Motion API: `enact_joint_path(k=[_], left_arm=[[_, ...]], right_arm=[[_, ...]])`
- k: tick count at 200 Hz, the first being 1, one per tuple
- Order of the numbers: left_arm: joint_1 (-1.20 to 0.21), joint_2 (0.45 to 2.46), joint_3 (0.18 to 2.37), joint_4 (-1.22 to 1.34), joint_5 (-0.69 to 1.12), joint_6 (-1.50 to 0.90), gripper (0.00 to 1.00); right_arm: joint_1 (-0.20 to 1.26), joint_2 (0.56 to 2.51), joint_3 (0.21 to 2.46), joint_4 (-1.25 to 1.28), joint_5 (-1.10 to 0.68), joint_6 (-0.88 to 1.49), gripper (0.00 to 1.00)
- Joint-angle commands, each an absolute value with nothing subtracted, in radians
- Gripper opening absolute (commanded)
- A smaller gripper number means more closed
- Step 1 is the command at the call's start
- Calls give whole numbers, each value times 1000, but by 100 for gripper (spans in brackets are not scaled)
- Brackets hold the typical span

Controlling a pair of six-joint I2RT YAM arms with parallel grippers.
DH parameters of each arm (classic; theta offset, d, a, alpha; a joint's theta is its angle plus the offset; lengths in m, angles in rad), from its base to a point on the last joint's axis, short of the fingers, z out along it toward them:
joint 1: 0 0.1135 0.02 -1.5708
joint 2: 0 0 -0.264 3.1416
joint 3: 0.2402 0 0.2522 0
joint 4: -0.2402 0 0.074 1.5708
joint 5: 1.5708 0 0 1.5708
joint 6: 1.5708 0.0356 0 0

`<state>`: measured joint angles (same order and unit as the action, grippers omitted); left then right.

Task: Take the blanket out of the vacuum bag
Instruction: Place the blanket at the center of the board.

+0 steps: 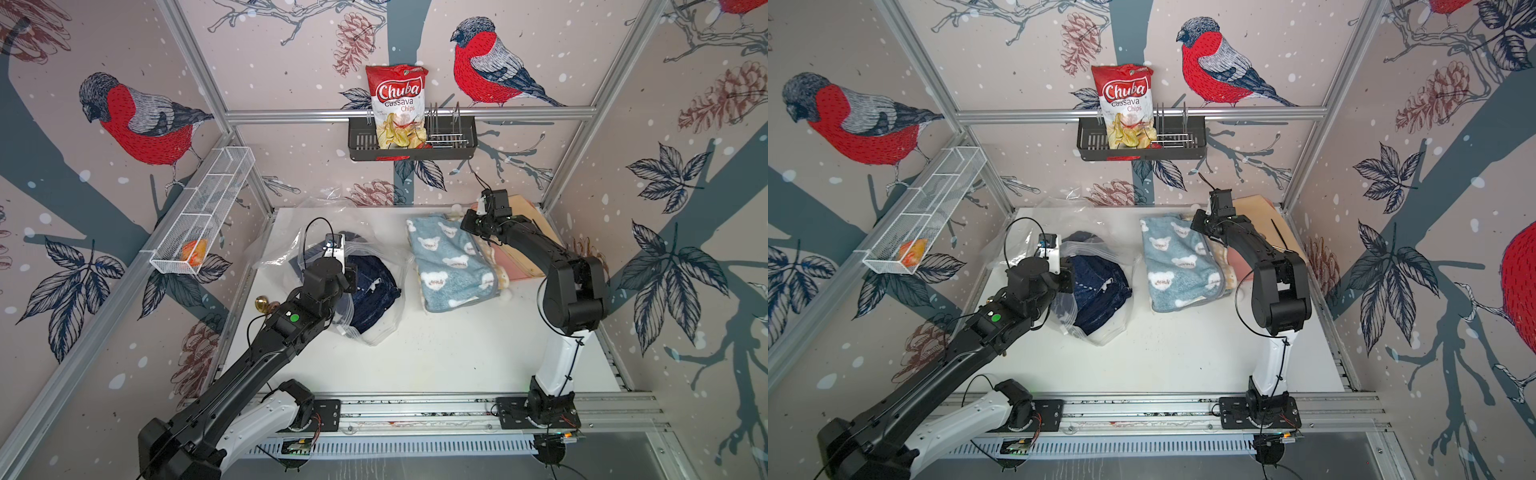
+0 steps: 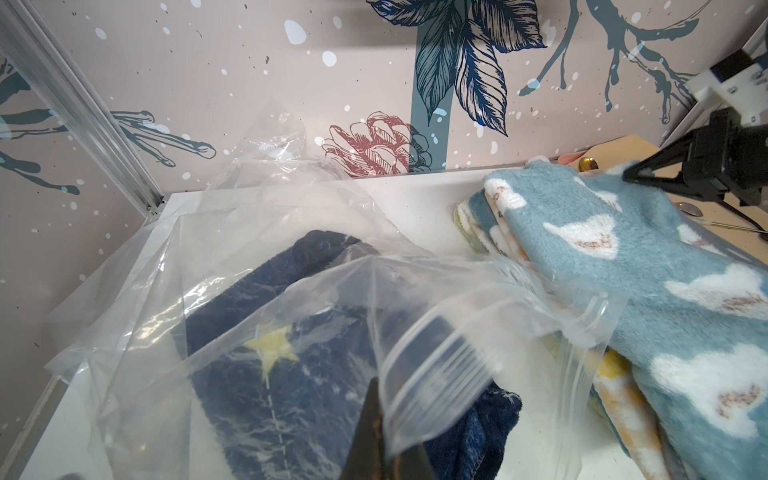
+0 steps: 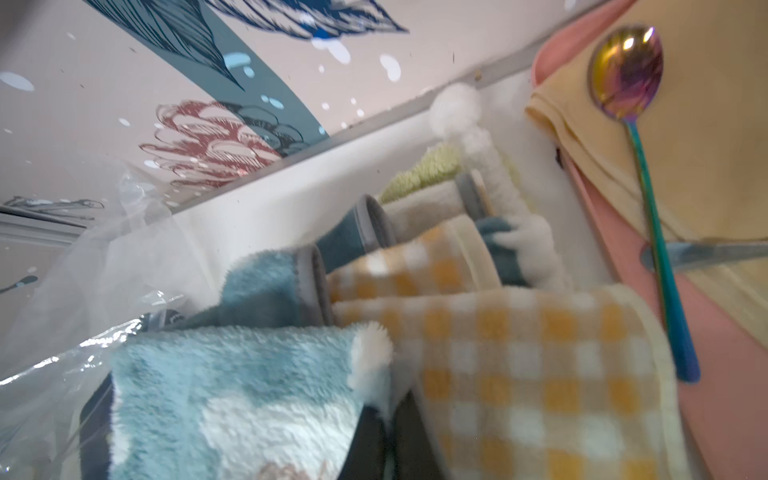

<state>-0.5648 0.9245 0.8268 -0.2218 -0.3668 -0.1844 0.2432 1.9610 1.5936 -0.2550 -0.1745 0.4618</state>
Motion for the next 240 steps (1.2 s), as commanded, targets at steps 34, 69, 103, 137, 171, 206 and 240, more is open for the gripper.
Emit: enact_joint_path(k=[34, 69, 103, 137, 171, 206, 240], left_arm=[[-561, 932, 831, -183, -365, -174, 3], [-561, 946, 831, -184, -360, -170, 3], [-561, 951, 832, -186, -357, -170, 3], [-561, 948, 833, -187, -351, -170, 5], [-561, 935, 835, -187, -351, -172, 8], [-561, 919, 833, -187, -350, -175, 6], [-563, 919, 834, -186, -329, -177, 5]], right_arm=[[239, 2033, 1760, -195, -133, 393, 0], [225, 2163, 1895, -299, -158, 396, 3], [218, 2203, 1901, -332, -151, 420, 45], [238, 2091, 1846, -323, -146, 419, 54], [312, 1899, 1705, -297, -77, 418, 56], [441, 1748, 1461, -202, -116, 452, 41], [518, 1639, 1226, -88, -106, 506, 23]])
